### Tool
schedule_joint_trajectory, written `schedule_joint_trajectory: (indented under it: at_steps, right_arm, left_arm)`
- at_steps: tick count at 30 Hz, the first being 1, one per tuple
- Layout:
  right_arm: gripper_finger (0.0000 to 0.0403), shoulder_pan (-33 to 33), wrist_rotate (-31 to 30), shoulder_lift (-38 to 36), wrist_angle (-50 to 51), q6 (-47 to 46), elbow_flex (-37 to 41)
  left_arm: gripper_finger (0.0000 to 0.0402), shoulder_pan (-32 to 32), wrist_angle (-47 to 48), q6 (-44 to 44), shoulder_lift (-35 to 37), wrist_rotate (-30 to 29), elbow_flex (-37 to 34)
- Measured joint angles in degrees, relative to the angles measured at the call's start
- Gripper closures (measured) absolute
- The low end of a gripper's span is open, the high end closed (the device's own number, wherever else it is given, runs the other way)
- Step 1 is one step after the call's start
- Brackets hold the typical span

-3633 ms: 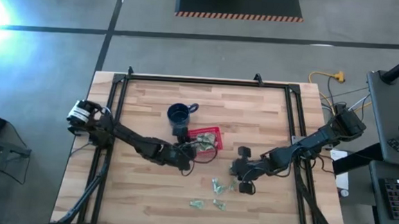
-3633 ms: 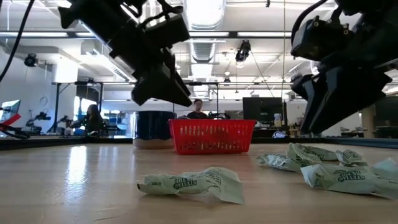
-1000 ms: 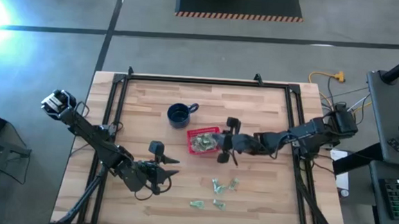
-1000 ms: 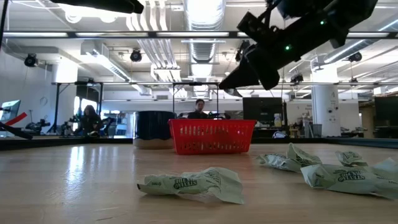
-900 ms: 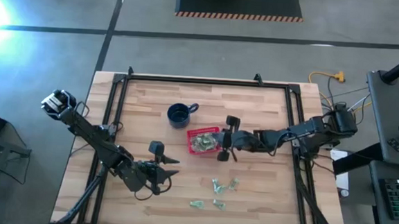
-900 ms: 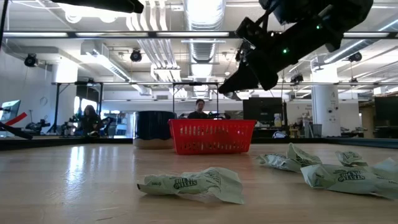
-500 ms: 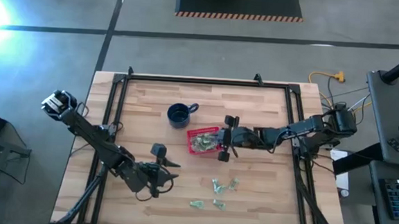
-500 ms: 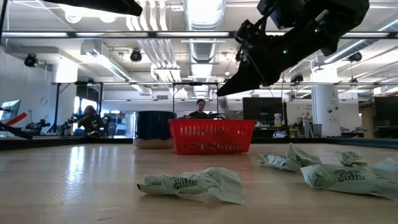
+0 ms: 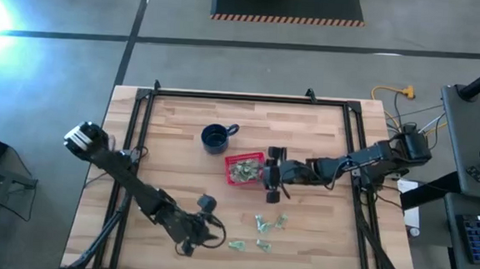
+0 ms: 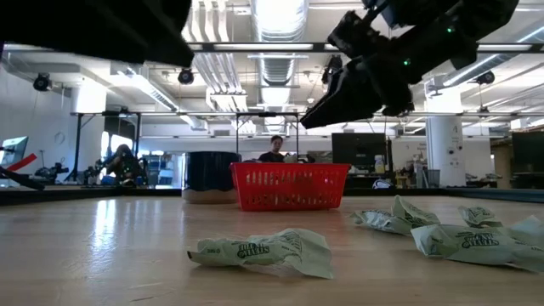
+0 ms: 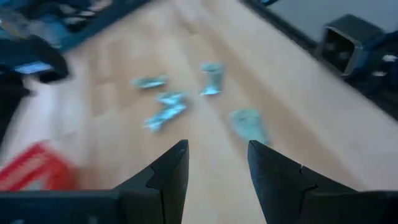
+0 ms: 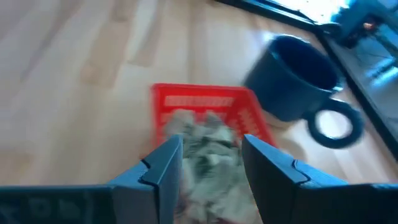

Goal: Pick and place Stevia / Truvia into bins
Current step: Put the white stevia packet into the red basket

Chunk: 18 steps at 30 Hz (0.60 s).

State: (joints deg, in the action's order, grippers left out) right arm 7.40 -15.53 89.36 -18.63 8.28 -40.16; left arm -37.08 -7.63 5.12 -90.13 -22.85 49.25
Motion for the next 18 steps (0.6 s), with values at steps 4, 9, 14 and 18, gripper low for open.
schedule_joint_trajectory:
  at_steps: [4,9,14,18]
  right_arm:
    - [0.0250,2.58,1.56,-0.37,3.19,-0.53,-0.40]
    - [0.0260,6.03,2.34,-1.30,5.92,-2.80,-0.98]
    - [0.0267,8.50,2.28,-2.64,9.74,-5.94,-1.67]
    - [0.0268,9.89,2.29,-3.17,12.84,-7.99,-1.88]
  left_arm:
    - [0.0253,-0.38,-6.72,-0.85,-6.33,3.54,0.00]
    - [0.0253,-0.87,-15.15,-1.82,-12.15,3.89,0.00]
    - [0.0253,-0.57,-19.30,-4.17,-16.44,3.69,0.57]
    - [0.0253,0.00,-19.27,-7.12,-18.61,3.67,1.74]
